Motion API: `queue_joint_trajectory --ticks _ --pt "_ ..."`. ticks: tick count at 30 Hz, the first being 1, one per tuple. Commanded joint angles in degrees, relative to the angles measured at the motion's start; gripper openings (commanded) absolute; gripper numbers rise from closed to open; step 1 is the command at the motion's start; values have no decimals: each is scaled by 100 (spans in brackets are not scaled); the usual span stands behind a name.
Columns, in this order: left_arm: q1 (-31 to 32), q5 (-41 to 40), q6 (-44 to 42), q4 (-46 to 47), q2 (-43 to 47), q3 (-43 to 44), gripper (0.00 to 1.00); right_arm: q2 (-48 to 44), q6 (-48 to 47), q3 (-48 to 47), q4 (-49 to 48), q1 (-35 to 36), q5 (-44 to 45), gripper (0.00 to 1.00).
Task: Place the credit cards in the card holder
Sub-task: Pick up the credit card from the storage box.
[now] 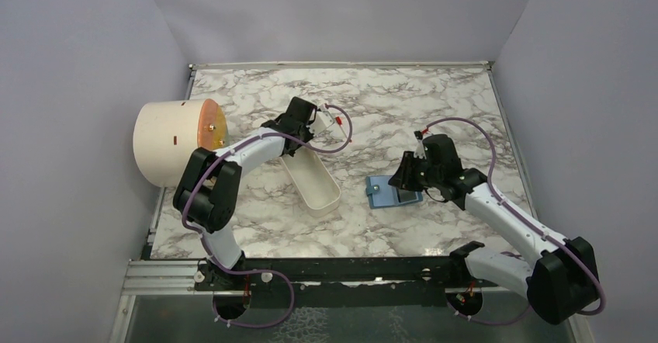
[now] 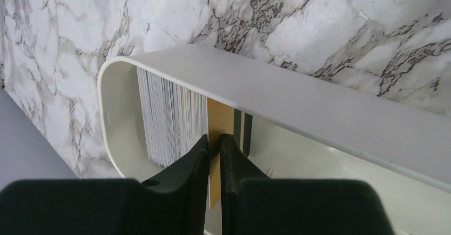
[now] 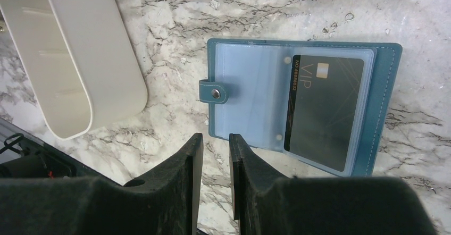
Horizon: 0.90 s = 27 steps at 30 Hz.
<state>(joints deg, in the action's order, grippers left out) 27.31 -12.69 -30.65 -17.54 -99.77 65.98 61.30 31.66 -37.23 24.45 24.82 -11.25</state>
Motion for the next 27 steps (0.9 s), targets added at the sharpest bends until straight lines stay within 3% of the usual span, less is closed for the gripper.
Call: queue_joint_trajectory --ticks 1,4,19,27 --pt "67 -110 205 -277 178 181 9 -122 7 -6 -24 32 -68 26" --pt "81 10 406 -427 195 225 0 -152 12 6 -35 32 -116 26" --pt "82 651 1338 -833 907 511 0 -197 50 39 -155 32 -387 26" --pt "81 1954 3040 -542 1161 508 0 -344 258 166 -728 32 -1075 26"
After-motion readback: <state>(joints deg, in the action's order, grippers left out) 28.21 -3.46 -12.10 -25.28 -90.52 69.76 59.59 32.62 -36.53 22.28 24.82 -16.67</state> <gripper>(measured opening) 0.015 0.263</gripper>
